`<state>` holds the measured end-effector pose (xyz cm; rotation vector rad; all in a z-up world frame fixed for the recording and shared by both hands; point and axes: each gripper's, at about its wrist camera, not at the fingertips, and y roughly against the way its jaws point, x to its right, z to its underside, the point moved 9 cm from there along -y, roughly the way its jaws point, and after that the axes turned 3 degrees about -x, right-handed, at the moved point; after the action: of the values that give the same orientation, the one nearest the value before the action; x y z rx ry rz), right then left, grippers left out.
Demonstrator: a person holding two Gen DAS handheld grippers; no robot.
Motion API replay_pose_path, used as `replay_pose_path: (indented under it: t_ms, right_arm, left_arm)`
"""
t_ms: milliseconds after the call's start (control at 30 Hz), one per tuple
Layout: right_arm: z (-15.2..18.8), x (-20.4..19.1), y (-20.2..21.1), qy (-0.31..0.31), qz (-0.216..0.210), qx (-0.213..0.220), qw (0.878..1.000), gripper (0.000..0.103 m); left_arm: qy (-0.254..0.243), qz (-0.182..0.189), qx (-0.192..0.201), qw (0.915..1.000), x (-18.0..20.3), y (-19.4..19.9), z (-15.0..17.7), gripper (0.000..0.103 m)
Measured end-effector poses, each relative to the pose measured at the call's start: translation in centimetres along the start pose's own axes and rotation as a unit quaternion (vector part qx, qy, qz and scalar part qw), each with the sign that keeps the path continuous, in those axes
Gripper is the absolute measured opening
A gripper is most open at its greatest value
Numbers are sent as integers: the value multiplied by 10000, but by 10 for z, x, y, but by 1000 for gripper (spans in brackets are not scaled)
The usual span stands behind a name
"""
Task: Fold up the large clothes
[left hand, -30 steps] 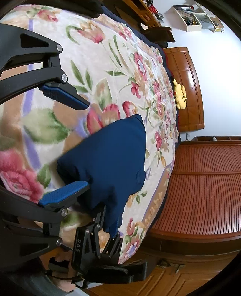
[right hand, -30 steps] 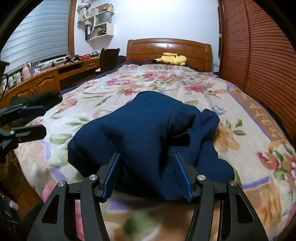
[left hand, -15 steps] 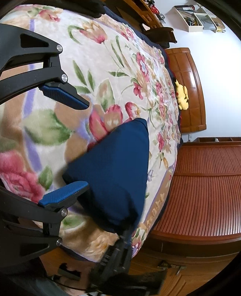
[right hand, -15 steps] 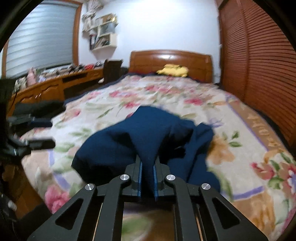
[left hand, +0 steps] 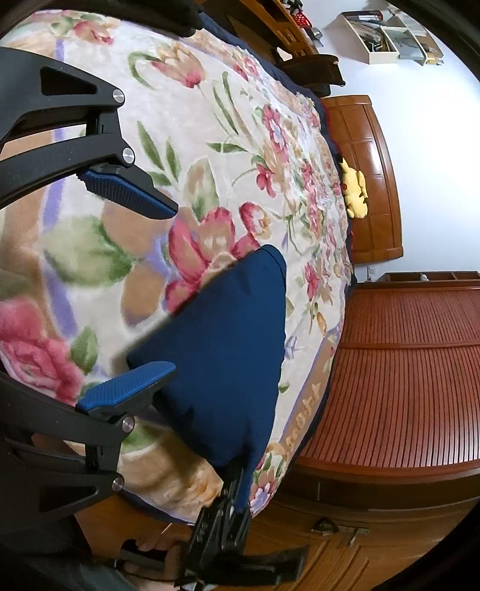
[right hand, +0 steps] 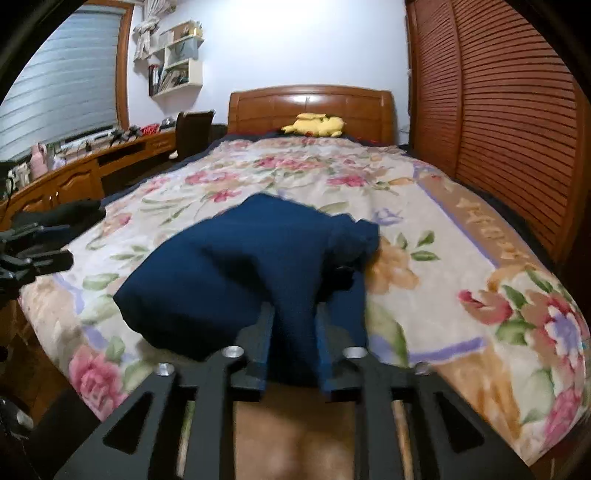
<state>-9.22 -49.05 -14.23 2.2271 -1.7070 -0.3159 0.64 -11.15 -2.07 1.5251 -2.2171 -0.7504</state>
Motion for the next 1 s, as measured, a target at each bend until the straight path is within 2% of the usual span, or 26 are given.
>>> replay_pose_path:
  t_ms: [67,233,300,333,367,433,533,667,767,867,1000]
  right_arm:
    - [-3,6,13,-152,30,207,9997,56]
    - [-7,3,30,-123,-13,749,9971,57]
    - [-13,-4,31,-106,-43,923,9957,53]
    - [-18,-8,31,-84,-40,1004,9949,41]
    - [-21,-14,31,-54,-57,1090,9940,35]
    - [-28,-29,25,14,-198,1121,9935,29]
    - [-32,-50,1,165,-241,887,9956,28]
    - [-20,-45,-51,-2,-218,-32,9998,28]
    - [-13,-48,-77,-32,-189,-491,9986,28]
    - [-18,-52,-91,-99,-175,-672,9975,28]
    - [-22,-52,-91,-180,-192,-680,9973,28]
  left_arm:
    - [-24,-22,69,10000,0,0,-2,80]
    - [-22,-80,242,9997,-1,-1,-6,80]
    - [19,-68,287,9996,-2,-3,-6,80]
    - [45,-61,298,9995,-4,-4,-6,80]
    - [51,-62,295,9995,-4,-5,-6,80]
    - [13,-86,263,9996,-4,-9,-5,80]
    - [-84,-123,220,9996,-2,-16,-7,80]
    - [-175,-109,218,9995,-2,-27,-15,80]
    - [-158,-94,288,9994,-7,-31,-20,80]
    - [-106,-79,302,9995,-15,-39,-25,80]
    - [-29,-27,289,9996,-28,-54,-35,80]
